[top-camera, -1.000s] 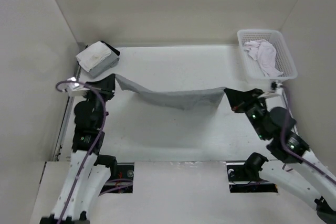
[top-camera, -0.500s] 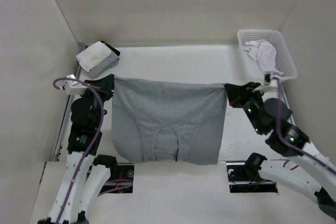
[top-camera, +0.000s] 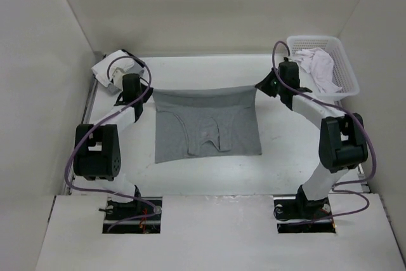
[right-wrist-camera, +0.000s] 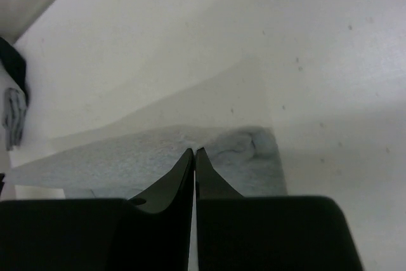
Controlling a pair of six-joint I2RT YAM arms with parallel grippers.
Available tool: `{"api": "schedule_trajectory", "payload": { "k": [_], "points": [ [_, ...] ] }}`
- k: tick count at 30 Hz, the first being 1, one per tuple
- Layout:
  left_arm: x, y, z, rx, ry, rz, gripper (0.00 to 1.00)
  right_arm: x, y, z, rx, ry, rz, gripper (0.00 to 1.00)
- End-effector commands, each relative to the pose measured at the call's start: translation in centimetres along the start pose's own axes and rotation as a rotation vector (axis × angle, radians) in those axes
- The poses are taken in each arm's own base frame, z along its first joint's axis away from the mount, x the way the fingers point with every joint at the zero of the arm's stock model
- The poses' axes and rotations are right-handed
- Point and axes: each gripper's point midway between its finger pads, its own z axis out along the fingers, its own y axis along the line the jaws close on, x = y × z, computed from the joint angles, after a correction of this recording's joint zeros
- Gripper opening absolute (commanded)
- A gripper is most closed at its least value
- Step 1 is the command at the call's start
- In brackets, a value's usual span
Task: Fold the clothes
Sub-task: Fold the tank top
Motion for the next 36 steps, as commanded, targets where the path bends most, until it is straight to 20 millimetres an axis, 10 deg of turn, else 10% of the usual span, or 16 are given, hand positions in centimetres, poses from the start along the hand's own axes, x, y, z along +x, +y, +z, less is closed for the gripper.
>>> {"api": "schedule_trajectory", "payload": {
  "k": [1, 7, 25, 36],
  "points": [
    [-7.1, -8.6, -0.5, 0.228, -0.159, -0.043, 0.01, -7.3, 6.6, -0.8, -0.219, -0.140, 0.008, 0.04],
    [-5.7, -7.7, -2.1, 0.242, -0.149, -0.030, 0.02, -6.2, 5.4, -2.4, -0.188, -0.152, -0.001, 0.04],
    [1.3, 2.7, -12.2, 0.275, -0.081, -0.015, 0.02, 8.0, -1.8, -10.7, -0.112, -0.124, 0.012, 0.04],
    [4.3, 8.6, -14.2, 0.208, -0.019, -0.007, 0.03, 13.7, -7.1, -12.6, -0.002, -0.038, 0.060, 0.04]
  ]
}}
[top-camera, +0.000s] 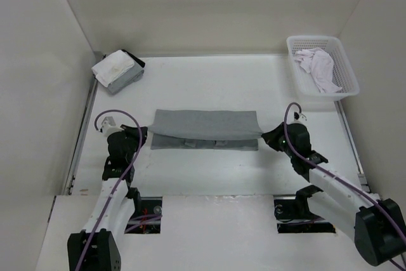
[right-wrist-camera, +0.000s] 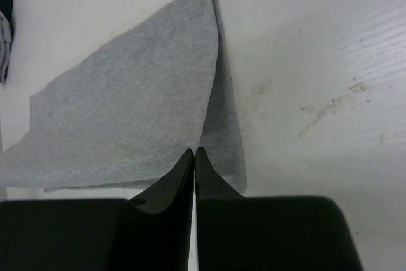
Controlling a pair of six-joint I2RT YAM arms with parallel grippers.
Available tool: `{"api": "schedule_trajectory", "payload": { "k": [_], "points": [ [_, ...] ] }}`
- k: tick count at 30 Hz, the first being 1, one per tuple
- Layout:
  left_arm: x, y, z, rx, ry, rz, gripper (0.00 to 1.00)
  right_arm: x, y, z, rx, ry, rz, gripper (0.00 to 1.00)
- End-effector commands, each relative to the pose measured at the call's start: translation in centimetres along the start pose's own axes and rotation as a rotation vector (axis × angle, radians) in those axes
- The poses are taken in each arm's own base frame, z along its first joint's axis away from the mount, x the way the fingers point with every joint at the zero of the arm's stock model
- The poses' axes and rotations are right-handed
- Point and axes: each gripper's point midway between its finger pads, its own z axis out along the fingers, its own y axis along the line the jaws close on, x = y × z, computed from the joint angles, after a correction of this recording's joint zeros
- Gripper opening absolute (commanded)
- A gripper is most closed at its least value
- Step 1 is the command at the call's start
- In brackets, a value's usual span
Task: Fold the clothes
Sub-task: Fold the tank top
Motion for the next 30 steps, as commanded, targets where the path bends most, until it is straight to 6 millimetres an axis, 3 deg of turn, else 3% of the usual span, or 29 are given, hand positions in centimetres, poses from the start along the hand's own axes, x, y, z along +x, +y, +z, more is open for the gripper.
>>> {"api": "schedule_trajectory", "payload": {
  "k": [1, 6, 10, 13, 17, 24, 30],
  "points": [
    [1.1, 1.6, -0.7, -0.018, 0.038, 0.026, 0.03, 1.8, -1.8, -0.1, 0.064, 0.028, 0.039, 0.04],
    [1.6, 3.8, -1.4, -0.067, 0.042, 0.021, 0.07, 3.4, -2.6, 0.2, 0.099, 0.074, 0.072, 0.09],
    [0.1, 3.9, -1.3, -0.083, 0.001, 0.011, 0.27, 2.6, -1.1, 0.2, 0.048, 0.053, 0.026, 0.50],
    [-1.5, 2.1, -1.1, -0.046, -0.036, 0.006, 0.28, 1.6, 0.5, 0.7, -0.002, 0.042, -0.028, 0.61],
    [-1.9, -1.0, -0.4, 0.026, -0.038, 0.002, 0.28, 1.6, 0.1, 2.7, 0.029, 0.064, -0.005, 0.58],
    [2.8, -6.4, 1.2, 0.146, 0.062, 0.066, 0.27, 2.2, -0.5, 5.0, 0.061, 0.089, 0.099, 0.46],
    [5.3, -9.4, 1.8, 0.224, 0.113, 0.087, 0.26, 1.9, -0.9, 6.0, 0.036, 0.079, 0.215, 0.17]
  ]
}}
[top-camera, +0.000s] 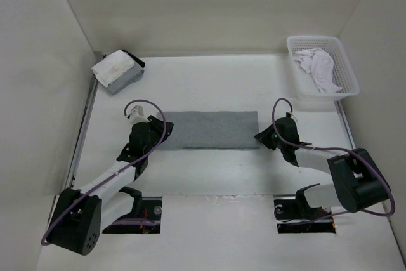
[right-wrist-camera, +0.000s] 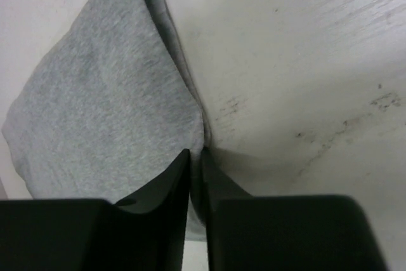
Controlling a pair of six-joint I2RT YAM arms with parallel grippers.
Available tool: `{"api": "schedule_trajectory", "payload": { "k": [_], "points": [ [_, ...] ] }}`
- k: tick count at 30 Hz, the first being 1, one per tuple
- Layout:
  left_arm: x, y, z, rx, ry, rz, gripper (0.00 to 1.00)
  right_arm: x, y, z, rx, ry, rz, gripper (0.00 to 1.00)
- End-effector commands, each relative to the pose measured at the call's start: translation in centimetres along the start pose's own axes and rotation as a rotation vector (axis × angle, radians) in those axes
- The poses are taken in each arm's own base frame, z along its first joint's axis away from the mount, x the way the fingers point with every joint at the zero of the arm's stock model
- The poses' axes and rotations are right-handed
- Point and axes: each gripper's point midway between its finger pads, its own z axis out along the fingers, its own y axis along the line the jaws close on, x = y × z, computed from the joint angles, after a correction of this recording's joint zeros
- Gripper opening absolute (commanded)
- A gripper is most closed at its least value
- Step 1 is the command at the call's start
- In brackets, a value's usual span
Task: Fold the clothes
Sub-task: Fold the tank top
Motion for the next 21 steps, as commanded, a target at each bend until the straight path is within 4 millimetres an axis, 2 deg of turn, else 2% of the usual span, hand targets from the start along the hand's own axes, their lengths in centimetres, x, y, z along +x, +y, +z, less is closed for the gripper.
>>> {"api": "schedule_trajectory", "payload": {
  "k": [1, 5, 7, 10, 13, 17, 21],
  "points": [
    [-2.9, -4.8, 0.7, 0.131, -0.104, -0.011, 0.25, -1.9, 2.5, 0.3, -0.105, -0.049, 0.078, 0.13],
    [-1.5, -5.5, 1.2, 0.145, -0.068, 0.000, 0.25, -2.9, 3.5, 0.2, -0.141, -0.065, 0.077, 0.03],
    [-0.8, -5.9, 1.3, 0.158, -0.052, 0.001, 0.25, -4.1, 3.9, -0.6, -0.159, -0.109, 0.084, 0.00],
    [0.4, -6.4, 1.4, 0.172, -0.023, -0.005, 0.25, -6.1, 4.3, -2.7, -0.171, -0.190, 0.068, 0.00],
    [1.0, -7.1, 1.5, 0.190, -0.007, -0.003, 0.25, -8.5, 5.8, -5.3, -0.159, -0.269, -0.013, 0.00],
    [0.7, -8.2, 1.4, 0.220, -0.010, -0.008, 0.25, -10.3, 11.3, -8.3, -0.192, -0.340, -0.219, 0.01],
    [0.0, -8.8, 0.8, 0.246, -0.020, -0.017, 0.25, -8.7, 16.9, -8.7, -0.221, -0.302, -0.408, 0.01]
  ]
}}
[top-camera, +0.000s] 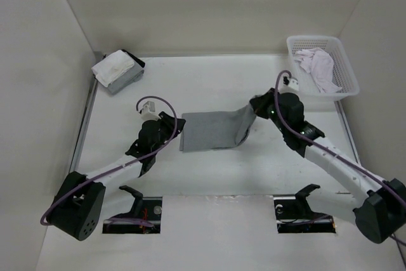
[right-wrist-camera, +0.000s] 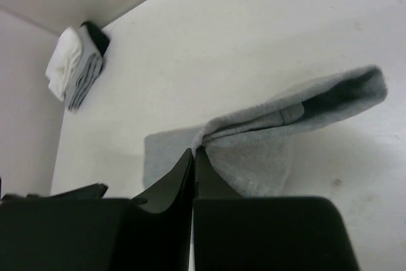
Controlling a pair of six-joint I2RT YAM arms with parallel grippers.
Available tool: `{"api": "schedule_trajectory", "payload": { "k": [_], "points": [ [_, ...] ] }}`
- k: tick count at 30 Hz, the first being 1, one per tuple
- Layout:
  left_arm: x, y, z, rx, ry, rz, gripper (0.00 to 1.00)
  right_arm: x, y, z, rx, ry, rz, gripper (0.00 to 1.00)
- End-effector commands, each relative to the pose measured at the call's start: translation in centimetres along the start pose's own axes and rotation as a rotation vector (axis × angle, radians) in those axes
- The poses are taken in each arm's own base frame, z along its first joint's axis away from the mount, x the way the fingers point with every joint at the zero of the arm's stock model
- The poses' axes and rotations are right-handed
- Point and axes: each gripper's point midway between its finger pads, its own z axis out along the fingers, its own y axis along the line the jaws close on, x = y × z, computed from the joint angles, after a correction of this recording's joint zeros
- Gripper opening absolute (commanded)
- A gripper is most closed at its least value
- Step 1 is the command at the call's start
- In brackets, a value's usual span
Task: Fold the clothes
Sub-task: Fold the tank top
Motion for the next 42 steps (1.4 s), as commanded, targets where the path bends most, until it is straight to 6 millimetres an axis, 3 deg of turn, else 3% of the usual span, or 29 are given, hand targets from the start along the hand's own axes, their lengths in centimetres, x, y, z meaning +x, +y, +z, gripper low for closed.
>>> {"api": "schedule_trajectory", "payload": {
  "k": [1, 5, 8, 13, 15, 18, 21, 24, 29, 33, 35, 42],
  "points": [
    [-2.9, -3.9, -0.4, 0.121, -0.080, -0.027, 0.25, 0.3, 3.7, 0.4, -0.010, 0.027, -0.212, 0.01],
    [-3.8, -2.9, -1.3, 0.115, -0.109, -0.049, 0.25, 4.7, 9.0, 1.7, -0.073, 0.123, -0.338, 0.01],
    [-4.7, -1.9, -2.2, 0.106, -0.134, -0.071, 0.25, 9.4, 12.3, 2.8, -0.104, 0.212, -0.443, 0.02],
    [-6.4, -0.1, -3.6, 0.076, -0.183, -0.091, 0.26, 18.0, 15.0, 4.6, -0.118, 0.368, -0.577, 0.04],
    [-7.3, 0.6, -4.1, 0.059, -0.209, -0.101, 0.26, 20.7, 15.8, 5.0, -0.115, 0.411, -0.602, 0.13],
    [-8.4, 1.5, -4.6, 0.038, -0.236, -0.112, 0.27, 21.7, 17.6, 4.5, -0.145, 0.406, -0.591, 0.41],
    [-8.4, 1.2, -4.4, 0.048, -0.226, -0.111, 0.27, 19.6, 18.8, 2.9, -0.202, 0.367, -0.532, 0.46],
    [-7.5, 0.1, -3.6, 0.067, -0.192, -0.101, 0.27, 16.2, 17.7, 2.4, -0.214, 0.307, -0.452, 0.44],
    [-4.1, -2.3, -1.6, 0.113, -0.098, -0.066, 0.27, 14.6, 12.0, 3.2, -0.175, 0.303, -0.316, 0.11],
    [-0.5, -4.5, 0.2, 0.153, -0.007, -0.033, 0.27, 16.0, 10.0, 2.7, -0.242, 0.354, -0.214, 0.06],
    [0.6, -4.7, 1.4, 0.149, 0.018, -0.019, 0.27, 17.3, 9.1, 2.3, -0.261, 0.377, -0.179, 0.06],
    [2.4, -0.6, 6.6, 0.038, 0.062, -0.036, 0.25, 20.6, 6.4, 1.7, -0.262, 0.441, -0.121, 0.05]
  ]
}}
